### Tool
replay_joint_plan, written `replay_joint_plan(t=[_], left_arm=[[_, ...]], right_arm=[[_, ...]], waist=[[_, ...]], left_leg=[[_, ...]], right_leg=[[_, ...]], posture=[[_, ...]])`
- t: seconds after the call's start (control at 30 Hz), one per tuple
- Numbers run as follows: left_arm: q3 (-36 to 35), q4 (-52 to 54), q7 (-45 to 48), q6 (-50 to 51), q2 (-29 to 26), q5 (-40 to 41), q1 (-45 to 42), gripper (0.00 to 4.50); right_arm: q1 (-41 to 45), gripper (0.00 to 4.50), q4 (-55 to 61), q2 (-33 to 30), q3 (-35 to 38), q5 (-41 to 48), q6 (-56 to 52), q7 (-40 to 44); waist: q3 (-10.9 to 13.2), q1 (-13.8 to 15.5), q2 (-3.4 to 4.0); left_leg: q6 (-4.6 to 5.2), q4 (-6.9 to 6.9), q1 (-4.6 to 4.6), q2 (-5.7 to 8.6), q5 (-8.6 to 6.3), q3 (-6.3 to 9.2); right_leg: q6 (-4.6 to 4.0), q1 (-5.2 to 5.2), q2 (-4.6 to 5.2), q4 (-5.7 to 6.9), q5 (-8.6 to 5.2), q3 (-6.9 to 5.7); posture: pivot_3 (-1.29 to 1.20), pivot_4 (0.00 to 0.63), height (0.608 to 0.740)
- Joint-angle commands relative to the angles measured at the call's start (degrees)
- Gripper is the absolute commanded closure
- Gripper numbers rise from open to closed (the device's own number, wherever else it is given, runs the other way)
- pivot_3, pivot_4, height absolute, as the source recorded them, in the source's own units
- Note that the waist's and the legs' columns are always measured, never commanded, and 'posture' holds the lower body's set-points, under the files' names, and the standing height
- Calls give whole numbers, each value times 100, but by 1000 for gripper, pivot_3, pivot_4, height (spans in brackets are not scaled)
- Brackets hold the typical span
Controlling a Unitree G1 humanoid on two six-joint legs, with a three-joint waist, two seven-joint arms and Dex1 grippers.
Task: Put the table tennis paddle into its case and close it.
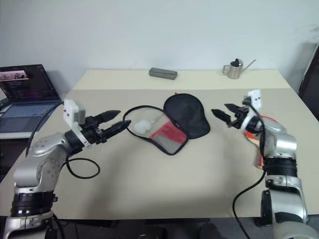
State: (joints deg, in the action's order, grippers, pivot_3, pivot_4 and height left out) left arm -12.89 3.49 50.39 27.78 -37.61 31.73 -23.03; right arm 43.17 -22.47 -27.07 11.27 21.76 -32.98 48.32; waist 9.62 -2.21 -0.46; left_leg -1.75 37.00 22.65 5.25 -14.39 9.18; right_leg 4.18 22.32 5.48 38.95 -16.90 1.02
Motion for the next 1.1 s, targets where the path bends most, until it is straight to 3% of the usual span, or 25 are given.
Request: replay_joint_plan(t=[0.03,0.53,0.83,0.93,1.1], left_arm=[[79,8,412,200,-229,215,-259,1133],[381,-198,724,38,-342,-83,-517,1133],[383,-213,719,-31,-320,-158,-509,1133],[385,-212,702,-66,-309,-179,-486,1133],[388,-192,686,-104,-302,-194,-428,1133]], right_arm=[[256,33,-3,148,-187,83,-388,-143],[1475,33,-3639,863,-873,-1369,2303,-975],[1791,33,-4514,1038,-840,-1627,2914,-1106],[1760,558,-4541,1049,-919,-1759,3057,-1117],[1735,2349,-4528,1060,-972,-1947,3189,-1244]], waist=[[0,-3,0],[0,-115,0],[0,-130,0],[0,-137,0],[0,-155,0]], left_leg=[[0,0,0,0,1,0],[-6,-2,-4,-1,4,-3],[-8,-3,-6,-4,5,-2],[-8,-3,-6,-4,5,-2],[-8,-3,-7,-4,5,-1]], right_leg=[[-1,0,-1,1,0,0],[-1,5,-6,-2,1,8],[-1,5,-12,-1,1,11],[-2,5,-12,0,1,12],[-2,6,-13,0,1,13]], posture=[[0,150,740],[0,150,740],[0,150,740],[0,150,740],[0,150,740]])
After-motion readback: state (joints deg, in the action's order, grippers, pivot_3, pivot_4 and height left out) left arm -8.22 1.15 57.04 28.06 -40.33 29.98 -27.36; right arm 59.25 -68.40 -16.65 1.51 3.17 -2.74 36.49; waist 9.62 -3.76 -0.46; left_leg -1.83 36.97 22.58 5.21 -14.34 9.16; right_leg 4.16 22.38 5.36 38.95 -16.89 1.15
